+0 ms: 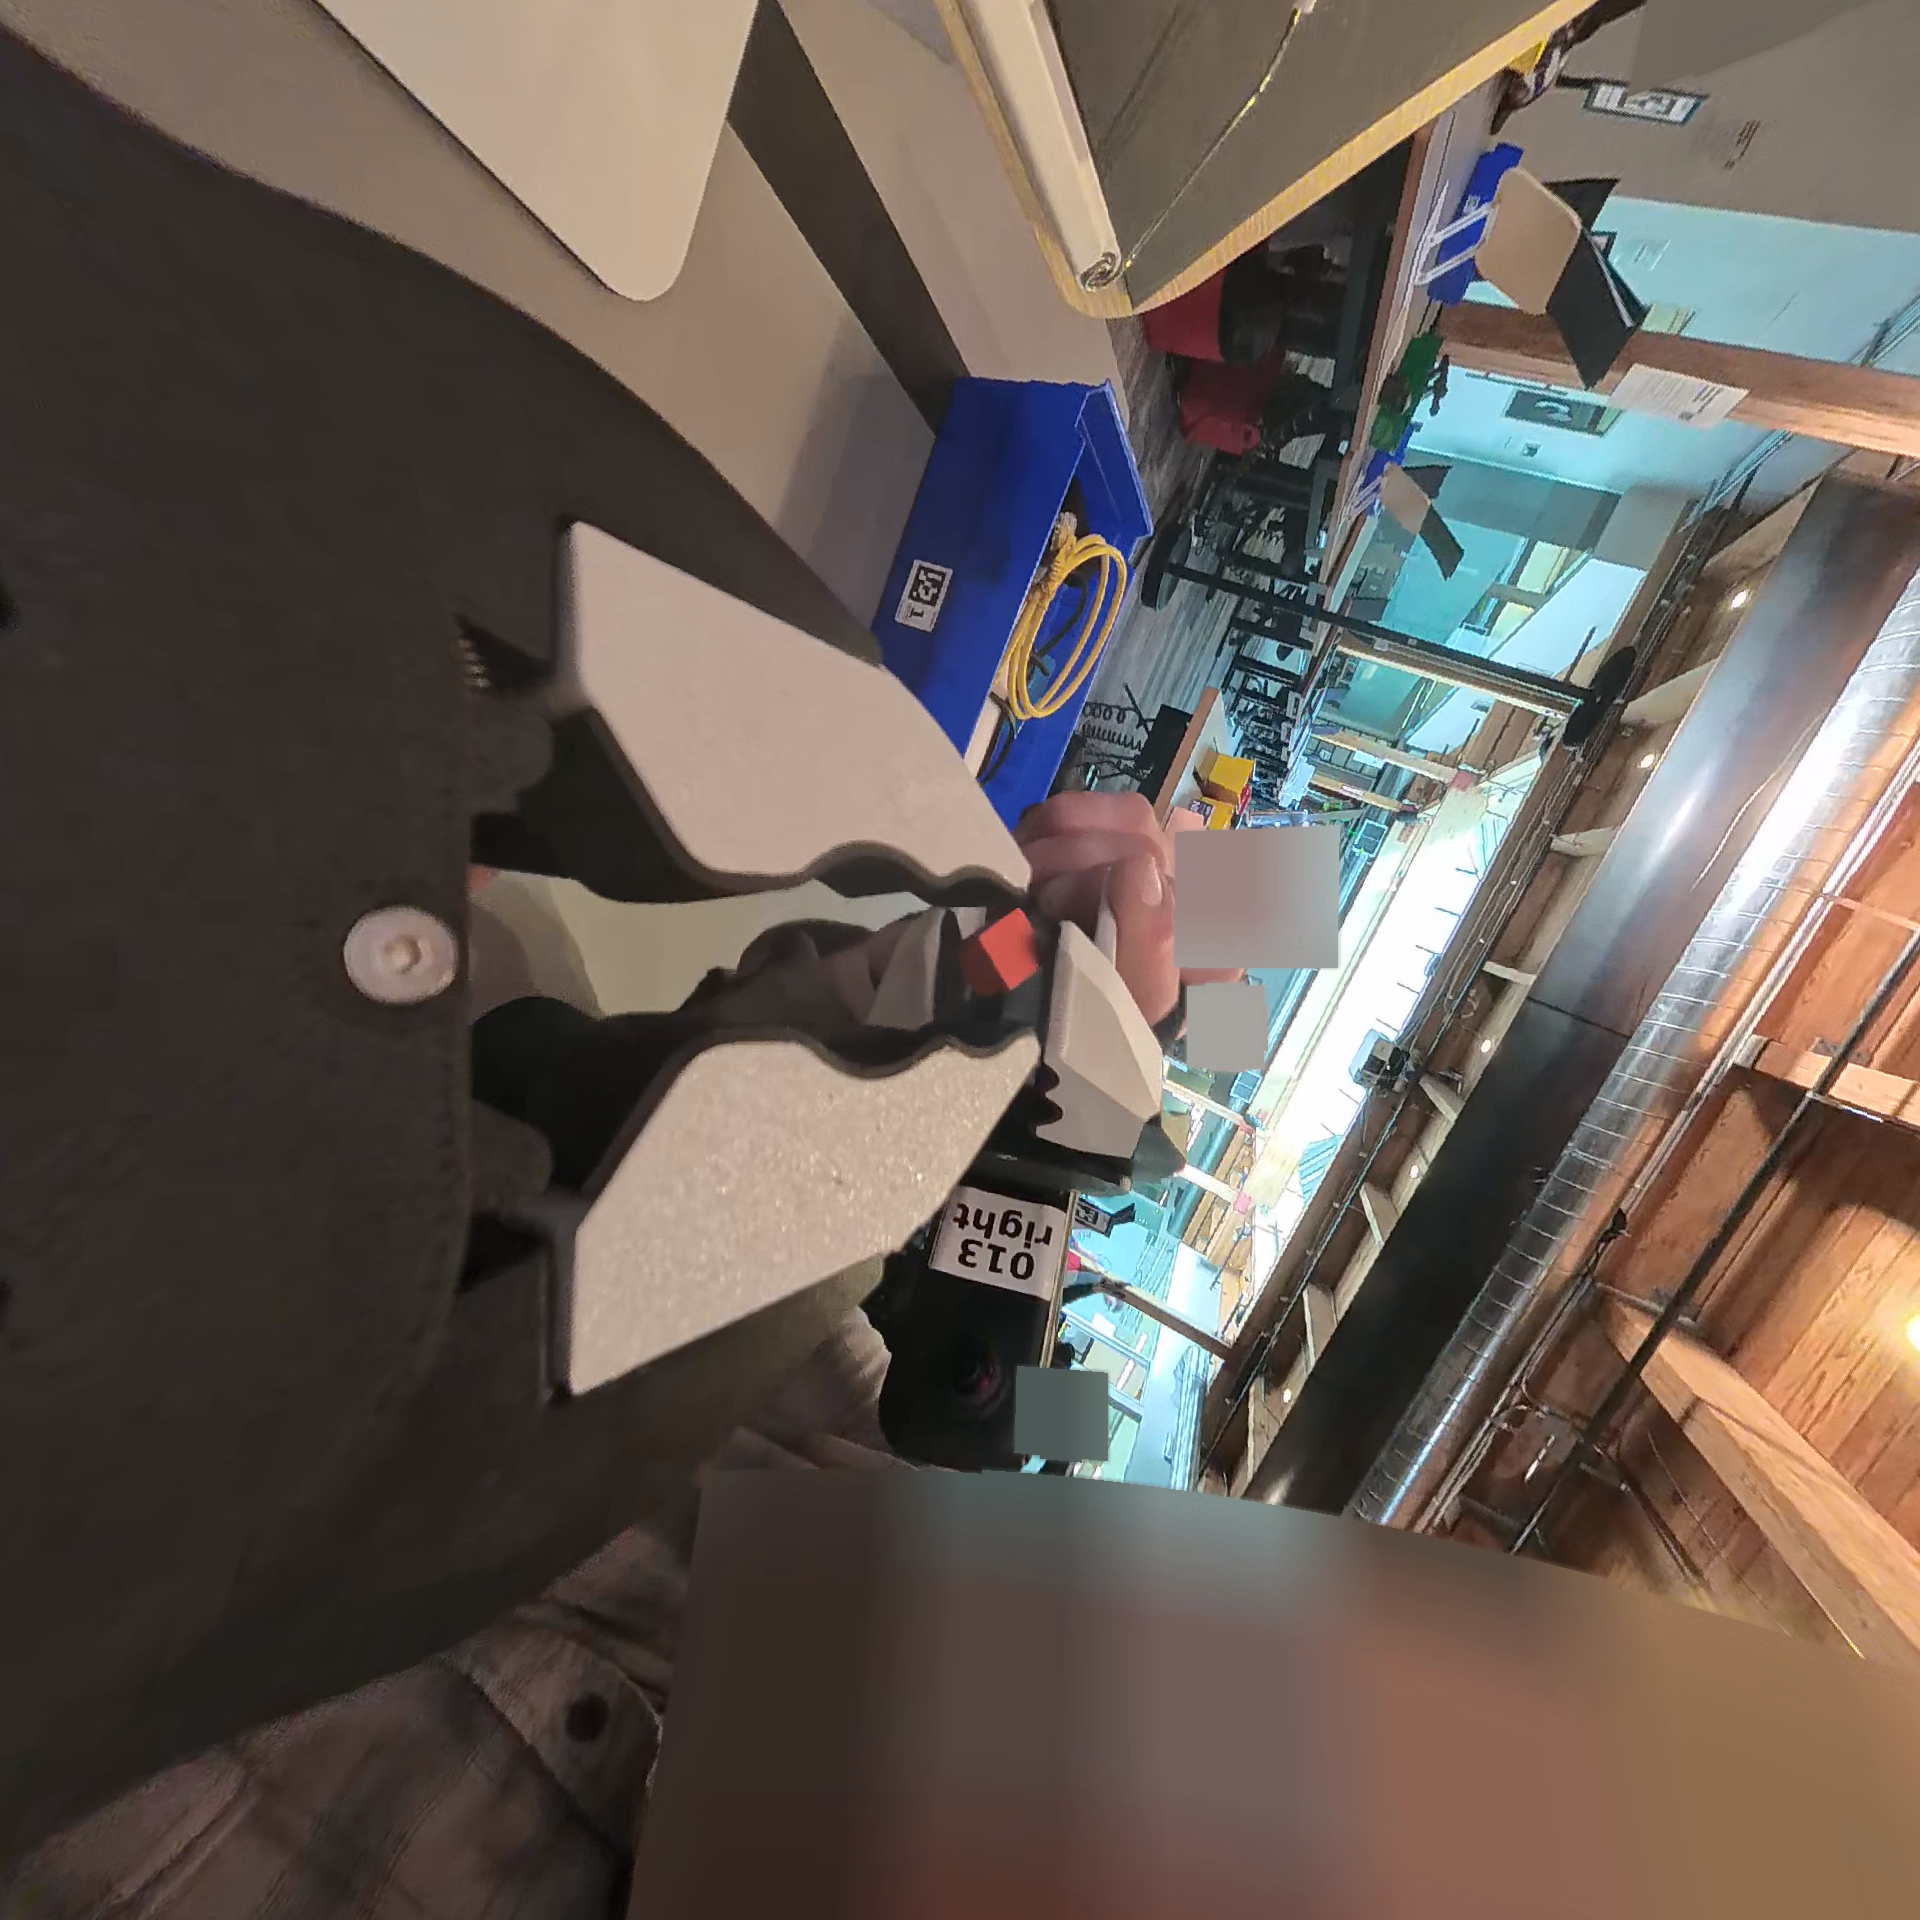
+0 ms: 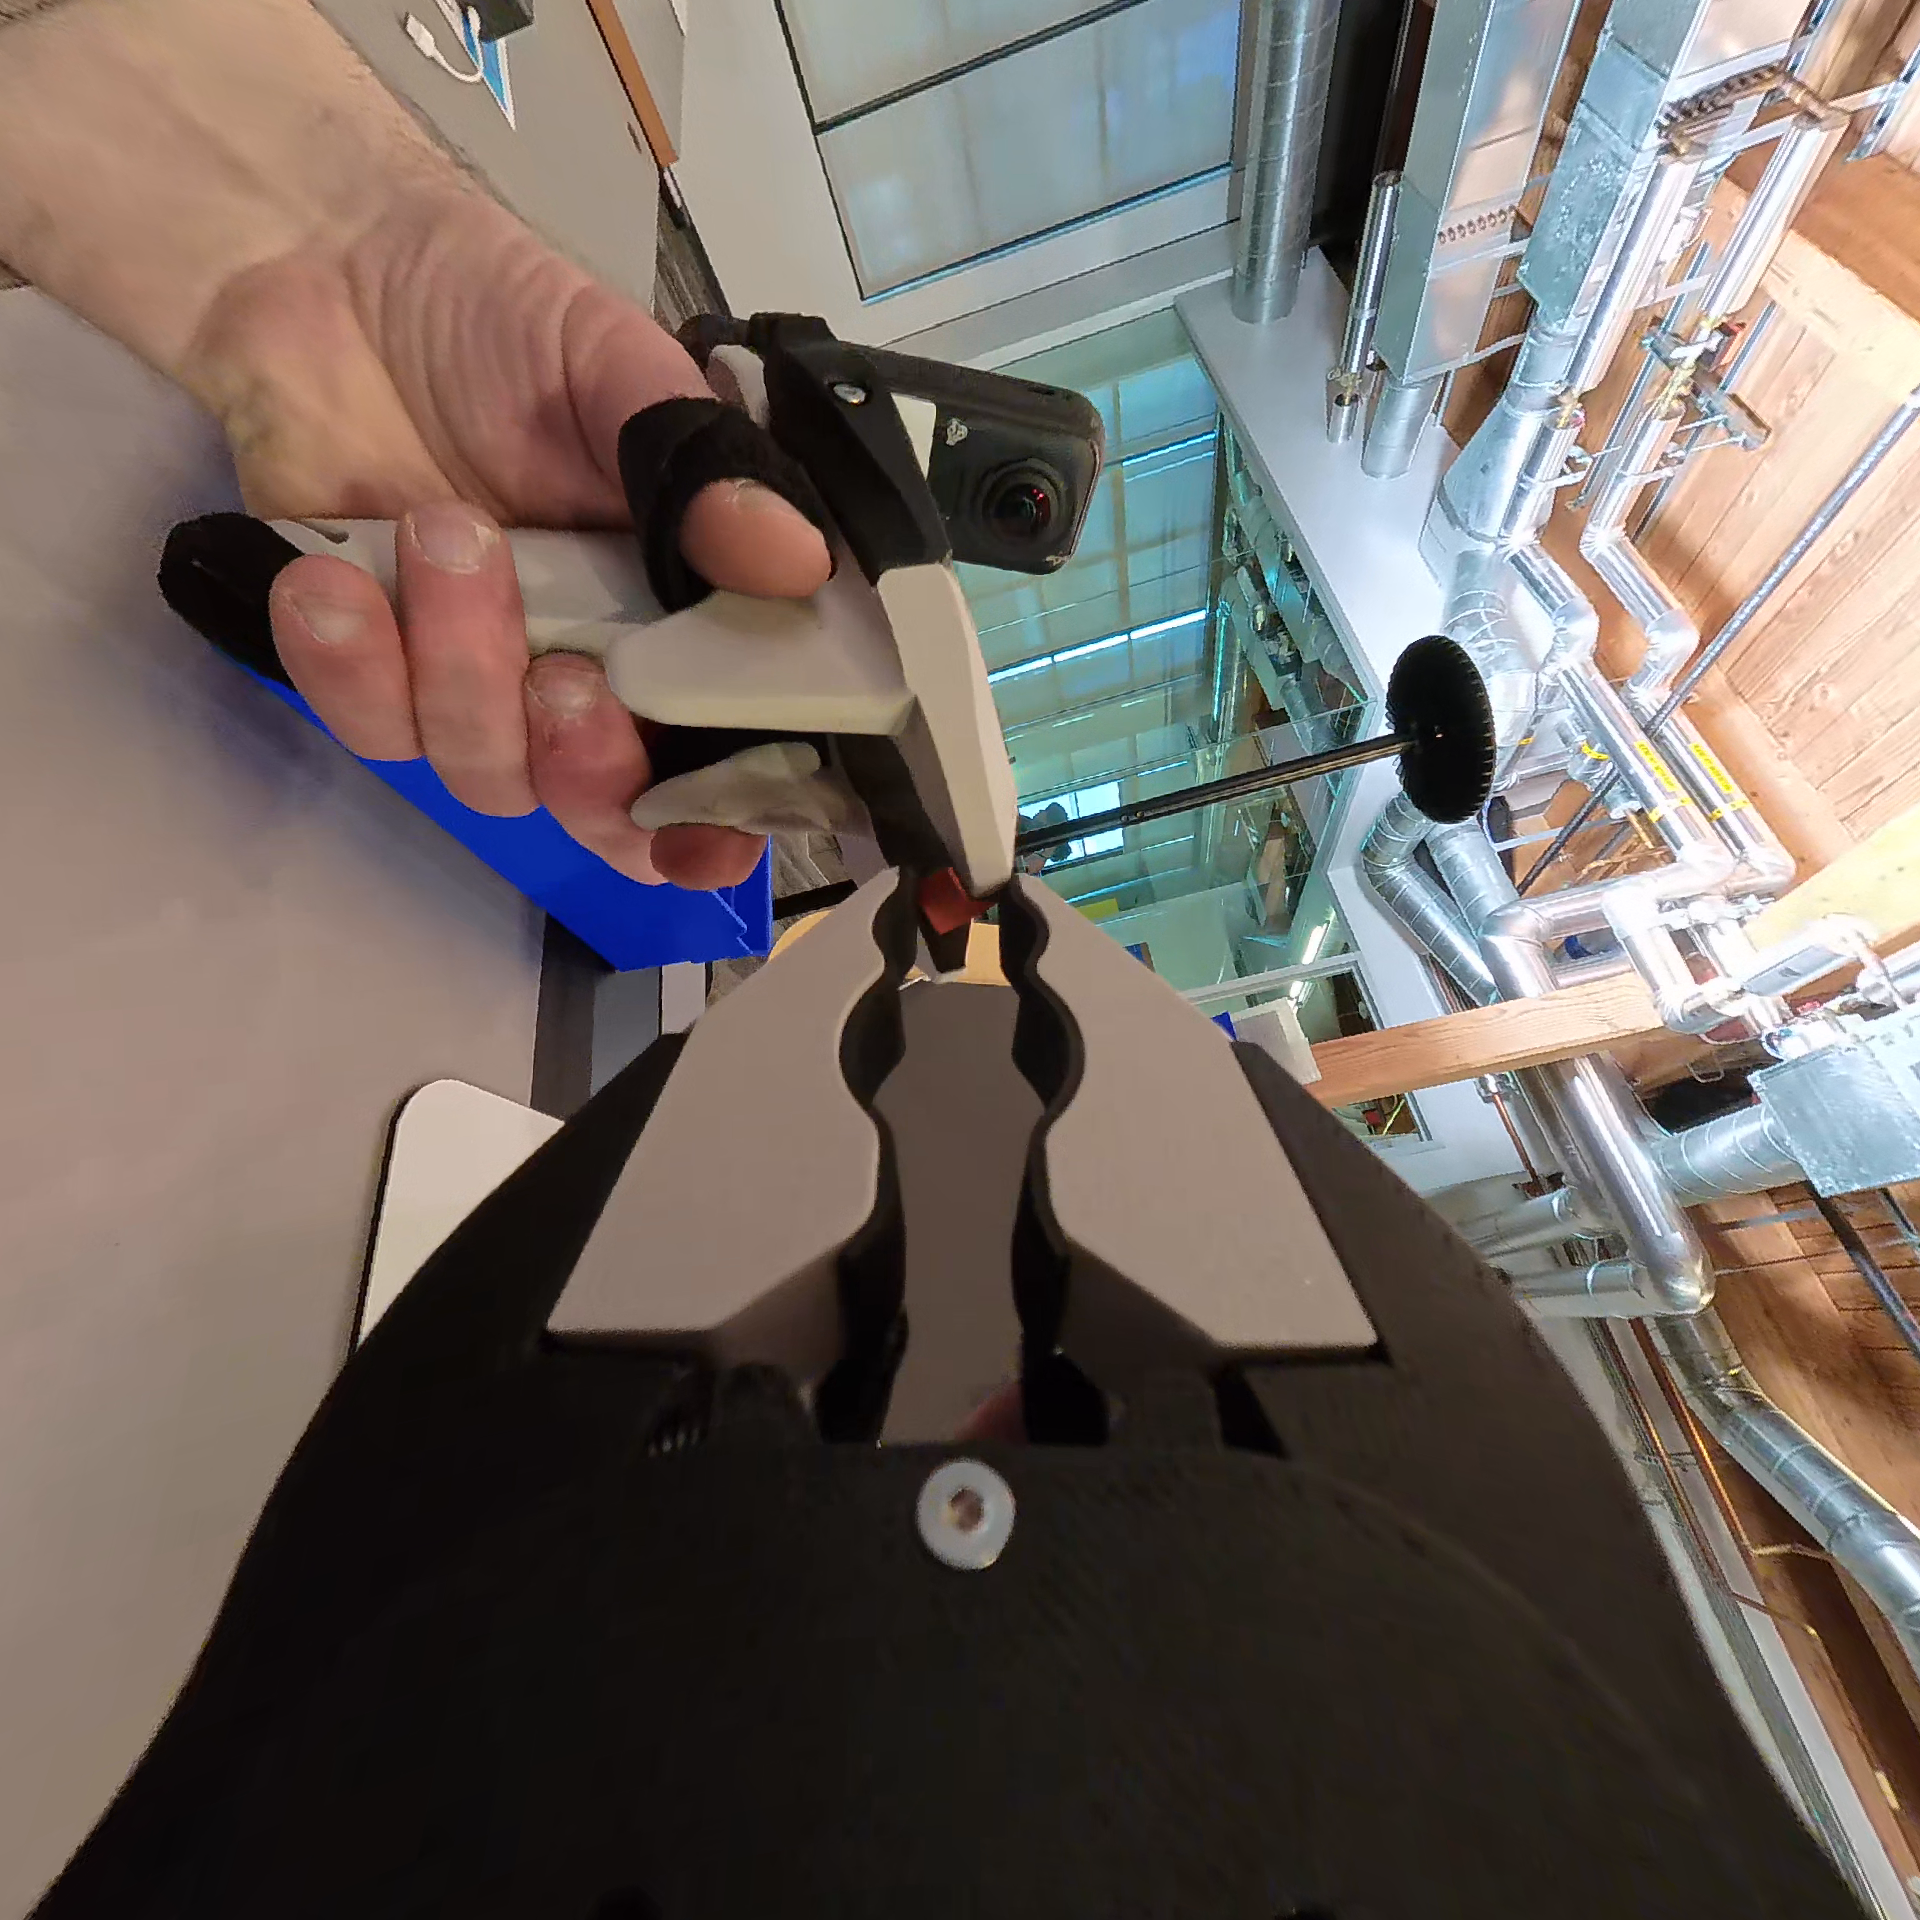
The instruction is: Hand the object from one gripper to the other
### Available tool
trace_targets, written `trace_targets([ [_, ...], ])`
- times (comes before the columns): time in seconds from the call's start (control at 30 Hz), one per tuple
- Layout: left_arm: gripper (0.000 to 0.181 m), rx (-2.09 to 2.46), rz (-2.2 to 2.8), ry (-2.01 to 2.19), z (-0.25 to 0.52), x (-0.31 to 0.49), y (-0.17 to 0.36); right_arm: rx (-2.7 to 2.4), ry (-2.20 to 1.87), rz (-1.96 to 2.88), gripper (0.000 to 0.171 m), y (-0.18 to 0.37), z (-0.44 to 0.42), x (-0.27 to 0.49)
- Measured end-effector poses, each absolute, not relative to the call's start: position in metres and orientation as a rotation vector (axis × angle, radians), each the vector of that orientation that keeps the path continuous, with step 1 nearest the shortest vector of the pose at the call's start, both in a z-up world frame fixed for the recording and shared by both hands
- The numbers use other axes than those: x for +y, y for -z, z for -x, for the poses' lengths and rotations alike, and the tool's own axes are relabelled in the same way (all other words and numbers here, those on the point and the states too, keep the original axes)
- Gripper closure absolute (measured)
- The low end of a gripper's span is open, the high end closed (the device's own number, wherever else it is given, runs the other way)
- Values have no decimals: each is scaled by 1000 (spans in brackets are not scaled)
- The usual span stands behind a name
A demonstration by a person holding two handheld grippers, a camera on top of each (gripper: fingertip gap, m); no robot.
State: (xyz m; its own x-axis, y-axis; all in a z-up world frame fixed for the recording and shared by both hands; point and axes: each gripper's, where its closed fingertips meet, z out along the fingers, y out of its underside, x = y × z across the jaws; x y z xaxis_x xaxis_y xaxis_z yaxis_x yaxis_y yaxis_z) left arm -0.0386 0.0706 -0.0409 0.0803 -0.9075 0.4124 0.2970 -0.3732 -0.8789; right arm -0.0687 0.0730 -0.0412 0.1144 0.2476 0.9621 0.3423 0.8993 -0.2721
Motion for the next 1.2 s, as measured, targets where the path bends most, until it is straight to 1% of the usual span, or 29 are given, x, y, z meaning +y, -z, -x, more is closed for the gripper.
trace_targets([
  [0.03, 164, 673, 1342, 1498, 39, 71, 42, -1473, 73, 491, 159, 41, 69, 73],
  [0.43, 167, 690, 1341, 1407, 41, 76, 45, -1470, 89, 492, 158, 44, 70, 76],
  [0.5, 167, 692, 1344, 1373, 43, 78, 45, -1476, 89, 489, 150, 46, 70, 76],
  [0.6, 168, 736, 1371, 1312, 48, 80, 49, -1494, 91, 488, 146, 48, 69, 76],
  [0.77, 167, 1015, 1472, 1116, 59, 67, 72, -1602, -13, 495, 145, 57, 62, 61],
  [0.87, 167, 1190, 1505, 1081, 67, 51, 83, -1687, -80, 503, 146, 67, 64, 48],
  [0.97, 168, 1431, 1577, 973, 72, 34, 96, -1747, -108, 484, 145, 77, 72, 35],
  [1.07, 168, 1674, 1634, 882, 80, 16, 102, -1770, -147, 438, 141, 80, 81, 18],
  [1.2, 168, 1927, 1685, 803, 89, -5, 106, -1802, -173, 388, 140, 84, 91, -1],
])
